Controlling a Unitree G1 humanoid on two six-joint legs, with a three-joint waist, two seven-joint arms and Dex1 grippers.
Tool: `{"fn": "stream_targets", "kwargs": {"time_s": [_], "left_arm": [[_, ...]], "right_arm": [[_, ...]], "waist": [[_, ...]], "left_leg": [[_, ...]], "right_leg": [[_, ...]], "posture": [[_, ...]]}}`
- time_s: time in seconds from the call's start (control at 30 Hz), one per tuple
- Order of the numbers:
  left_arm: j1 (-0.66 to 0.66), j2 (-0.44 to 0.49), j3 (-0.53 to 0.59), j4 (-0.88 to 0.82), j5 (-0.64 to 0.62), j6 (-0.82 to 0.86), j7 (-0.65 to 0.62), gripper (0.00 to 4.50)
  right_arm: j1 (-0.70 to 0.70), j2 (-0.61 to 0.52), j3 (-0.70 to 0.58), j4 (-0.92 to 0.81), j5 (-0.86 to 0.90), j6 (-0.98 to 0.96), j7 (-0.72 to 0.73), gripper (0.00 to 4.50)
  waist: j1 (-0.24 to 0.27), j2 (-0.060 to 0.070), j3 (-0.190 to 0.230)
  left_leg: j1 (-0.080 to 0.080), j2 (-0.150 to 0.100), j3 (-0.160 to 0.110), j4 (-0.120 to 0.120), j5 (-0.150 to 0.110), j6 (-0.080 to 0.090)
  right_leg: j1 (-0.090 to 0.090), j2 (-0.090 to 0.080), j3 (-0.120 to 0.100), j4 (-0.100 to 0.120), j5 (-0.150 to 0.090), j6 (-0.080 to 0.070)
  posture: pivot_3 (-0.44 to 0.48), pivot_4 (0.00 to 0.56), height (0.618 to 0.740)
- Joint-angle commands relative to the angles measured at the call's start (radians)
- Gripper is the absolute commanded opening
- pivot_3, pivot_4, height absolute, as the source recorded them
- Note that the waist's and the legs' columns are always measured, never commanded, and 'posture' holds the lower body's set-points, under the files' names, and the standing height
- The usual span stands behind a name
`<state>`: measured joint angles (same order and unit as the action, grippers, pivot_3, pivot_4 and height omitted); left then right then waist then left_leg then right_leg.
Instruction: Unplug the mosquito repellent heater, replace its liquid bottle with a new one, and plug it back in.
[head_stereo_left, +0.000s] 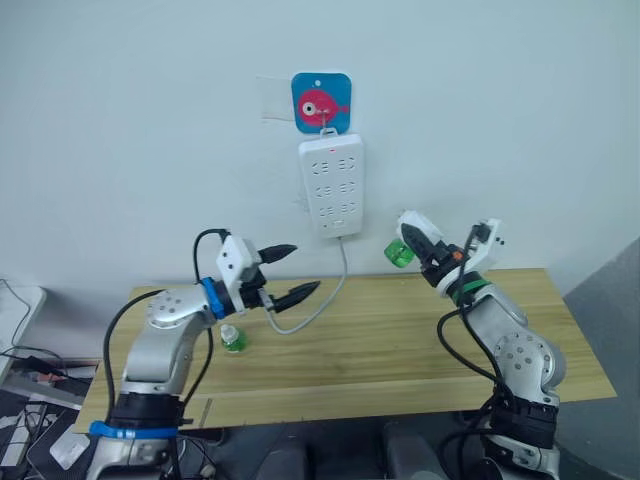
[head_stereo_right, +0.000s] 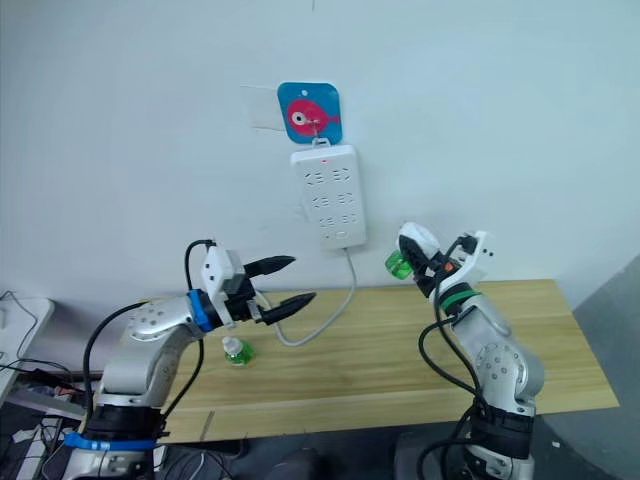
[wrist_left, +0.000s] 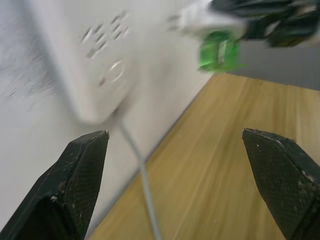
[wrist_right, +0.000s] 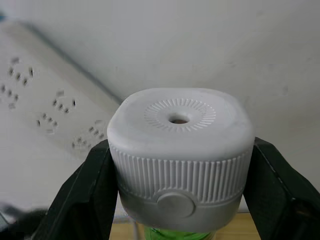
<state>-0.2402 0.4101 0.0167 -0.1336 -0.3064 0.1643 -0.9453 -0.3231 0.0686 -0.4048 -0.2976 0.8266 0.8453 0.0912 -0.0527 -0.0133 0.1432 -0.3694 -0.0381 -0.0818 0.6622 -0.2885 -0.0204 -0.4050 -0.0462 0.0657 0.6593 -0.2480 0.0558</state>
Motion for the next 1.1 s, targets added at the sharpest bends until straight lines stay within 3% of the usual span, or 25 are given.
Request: {"fn": "stream_targets", "kwargs": {"time_s": [0.03, 0.17, 0.37, 1.0, 1.1], "left_arm": [[0.001, -0.091, -0.085, -0.074, 0.051, -0.072, 0.101, 4.48], [-0.031, -0.187, -0.176, -0.011, 0.118, -0.142, 0.17, 4.48], [-0.124, -0.303, -0.212, 0.147, 0.16, -0.23, 0.254, 4.48], [-0.199, -0.366, -0.22, 0.297, 0.169, -0.328, 0.305, 4.48], [-0.201, -0.363, -0.222, 0.301, 0.166, -0.325, 0.302, 3.86]], "right_arm": [[-0.024, 0.031, -0.107, 0.008, 0.269, 0.052, -0.128, 2.99], [-0.01, 0.031, -0.118, 0.015, 0.453, 0.076, -0.224, 2.99], [0.01, 0.018, -0.069, -0.001, 0.598, 0.049, -0.306, 2.99], [0.033, -0.097, 0.084, -0.027, 0.711, -0.049, -0.354, 2.99], [0.037, -0.112, 0.097, -0.027, 0.725, -0.058, -0.353, 2.99]], "waist": [[0.011, 0.0, 0.0], [0.007, 0.002, 0.001], [-0.01, 0.002, 0.001], [-0.031, 0.002, 0.001], [-0.031, 0.002, 0.001]], "left_leg": [[0.0, -0.001, 0.0, 0.0, 0.0, 0.0], [0.0, -0.001, 0.003, 0.0, 0.0, 0.001], [0.0, 0.0, 0.004, 0.0, 0.0, 0.001], [-0.001, 0.0, 0.004, 0.0, 0.0, 0.001], [-0.001, 0.0, 0.004, 0.0, 0.0, 0.001]], "right_leg": [[0.0, 0.0, 0.0, 0.0, 0.0, 0.0], [0.0, 0.005, -0.001, 0.0, 0.0, 0.0], [0.0, 0.008, -0.001, 0.0, 0.0, 0.001], [0.0, 0.008, -0.001, -0.001, -0.001, 0.002], [0.0, 0.008, -0.001, -0.001, -0.001, 0.002]], "posture": [[-0.034, 0.14, 0.74], [-0.046, 0.137, 0.74], [-0.073, 0.133, 0.74], [-0.094, 0.132, 0.74], [-0.091, 0.131, 0.74]]}}
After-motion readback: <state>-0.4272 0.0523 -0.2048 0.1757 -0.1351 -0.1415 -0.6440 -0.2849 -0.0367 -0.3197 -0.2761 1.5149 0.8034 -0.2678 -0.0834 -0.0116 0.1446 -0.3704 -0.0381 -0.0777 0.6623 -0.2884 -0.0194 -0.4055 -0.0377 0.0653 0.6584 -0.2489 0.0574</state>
